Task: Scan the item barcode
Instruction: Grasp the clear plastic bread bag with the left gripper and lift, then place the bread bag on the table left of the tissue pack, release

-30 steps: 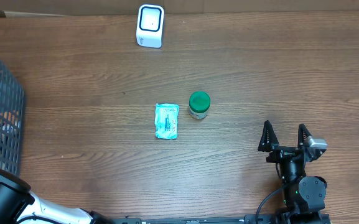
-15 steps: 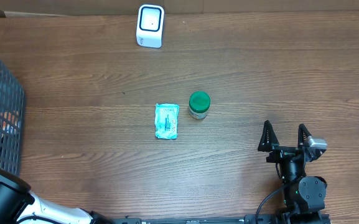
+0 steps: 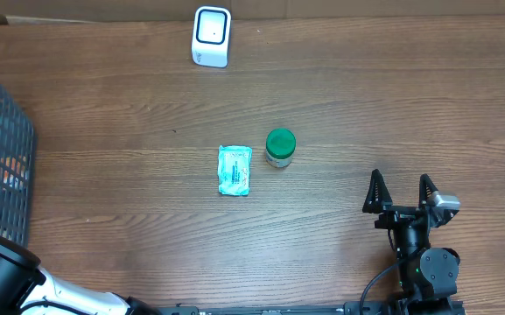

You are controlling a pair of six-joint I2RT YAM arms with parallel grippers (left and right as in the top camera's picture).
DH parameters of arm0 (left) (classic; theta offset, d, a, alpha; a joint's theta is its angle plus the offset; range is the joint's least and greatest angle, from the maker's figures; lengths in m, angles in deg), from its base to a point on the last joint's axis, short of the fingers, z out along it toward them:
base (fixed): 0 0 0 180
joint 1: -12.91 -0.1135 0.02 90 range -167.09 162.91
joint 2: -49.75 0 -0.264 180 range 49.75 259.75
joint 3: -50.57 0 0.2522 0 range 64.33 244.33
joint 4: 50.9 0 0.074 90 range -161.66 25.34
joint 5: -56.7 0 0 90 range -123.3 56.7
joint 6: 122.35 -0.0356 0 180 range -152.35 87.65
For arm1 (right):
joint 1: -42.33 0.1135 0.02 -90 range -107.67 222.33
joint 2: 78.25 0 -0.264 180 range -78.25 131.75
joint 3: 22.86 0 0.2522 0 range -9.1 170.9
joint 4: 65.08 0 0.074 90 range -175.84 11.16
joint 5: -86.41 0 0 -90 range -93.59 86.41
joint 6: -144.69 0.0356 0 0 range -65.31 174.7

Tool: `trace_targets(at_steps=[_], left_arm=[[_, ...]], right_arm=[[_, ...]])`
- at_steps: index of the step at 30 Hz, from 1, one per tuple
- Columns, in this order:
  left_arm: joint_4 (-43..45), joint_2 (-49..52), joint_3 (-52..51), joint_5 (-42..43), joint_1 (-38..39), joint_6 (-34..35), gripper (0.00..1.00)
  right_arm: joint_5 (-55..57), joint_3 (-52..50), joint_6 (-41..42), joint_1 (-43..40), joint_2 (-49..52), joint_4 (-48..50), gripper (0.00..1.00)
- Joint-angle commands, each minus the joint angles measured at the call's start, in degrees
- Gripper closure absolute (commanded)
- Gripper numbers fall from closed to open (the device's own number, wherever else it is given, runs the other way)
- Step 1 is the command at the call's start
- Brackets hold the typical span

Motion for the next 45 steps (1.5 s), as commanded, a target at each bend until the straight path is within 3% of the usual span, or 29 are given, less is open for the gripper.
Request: trace_targets(at_steps=[1,5,15,22,34,42,45], left_arm=[[-3.48,2.6,2.16,0.76,0.35,2.1,0.96],[-10.58,2.58,9.44,1.2,1.29,3.32,0.96],[-31.28,1.99,39.32,1.2,6.51,6.99,0.96],[-35.58,-3.56,53.77,1.7,11.91,15.32,0.96],[-33.86,-17.14,54.42,2.27,27.32,21.73,0.96],[-44.96,-16.52,51.8,2.64,47.04,24.5,0.96],[-46.53,-14.67,43.1,2.71,55.39,29.16,0.96]], right_arm=[[0.35,-0.59,-0.2,0.22,-0.42,0.31,0.0],[0.35,-0.59,-0.2,0.22,-0.42,0.31,0.0],[0.35,-0.59,-0.2,0.22,-0.42,0.31,0.0],[0.35,-0.59,-0.2,0.22,-0.42,0.31,0.0],[0.37,-0.59,-0.2,0.22,-0.42,0.31,0.0],[0.35,-0.59,-0.2,0.22,-0.42,0.31,0.0],[0.35,-0.59,-0.2,0.22,-0.42,0.31,0.0]])
